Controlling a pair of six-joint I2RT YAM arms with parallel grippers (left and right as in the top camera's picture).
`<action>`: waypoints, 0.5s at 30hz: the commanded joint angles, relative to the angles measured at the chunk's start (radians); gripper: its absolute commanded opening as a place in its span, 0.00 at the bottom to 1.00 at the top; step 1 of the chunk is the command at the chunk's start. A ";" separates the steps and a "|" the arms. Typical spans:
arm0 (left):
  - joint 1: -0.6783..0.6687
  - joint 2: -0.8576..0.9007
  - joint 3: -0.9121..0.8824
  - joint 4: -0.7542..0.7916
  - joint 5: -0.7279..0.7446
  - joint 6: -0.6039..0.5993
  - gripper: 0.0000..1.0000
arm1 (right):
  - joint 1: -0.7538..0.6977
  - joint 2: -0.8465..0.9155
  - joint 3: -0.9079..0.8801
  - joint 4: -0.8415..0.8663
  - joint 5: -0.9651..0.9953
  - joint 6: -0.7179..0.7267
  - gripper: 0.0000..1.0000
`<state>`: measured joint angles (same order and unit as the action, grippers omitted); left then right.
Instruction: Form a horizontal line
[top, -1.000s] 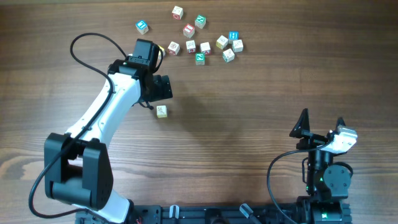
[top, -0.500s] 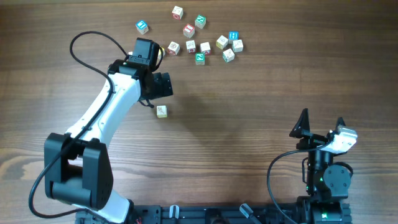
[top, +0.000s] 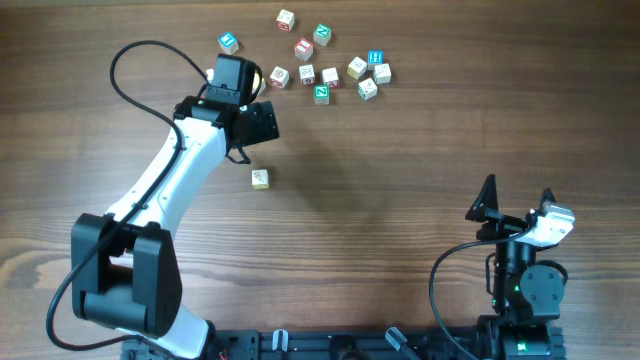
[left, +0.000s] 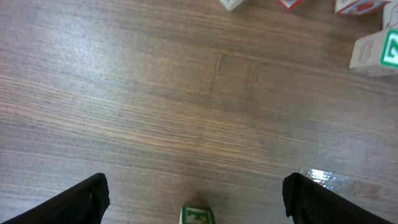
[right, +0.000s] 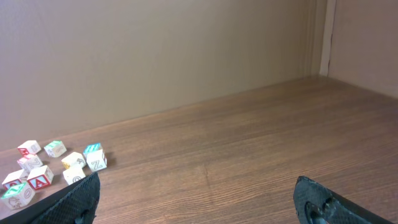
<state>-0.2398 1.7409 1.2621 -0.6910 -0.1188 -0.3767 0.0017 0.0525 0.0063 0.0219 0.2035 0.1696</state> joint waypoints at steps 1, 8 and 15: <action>0.002 0.009 -0.006 -0.019 -0.002 0.002 0.92 | -0.005 -0.003 -0.001 0.003 0.006 -0.012 1.00; 0.002 0.009 -0.006 -0.021 -0.002 0.002 0.93 | -0.005 -0.003 -0.001 0.003 0.006 -0.012 1.00; 0.002 0.009 -0.006 -0.040 -0.002 0.002 0.92 | -0.005 -0.003 -0.001 0.003 0.006 -0.012 1.00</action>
<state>-0.2398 1.7412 1.2621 -0.7151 -0.1188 -0.3767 0.0017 0.0525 0.0063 0.0219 0.2035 0.1696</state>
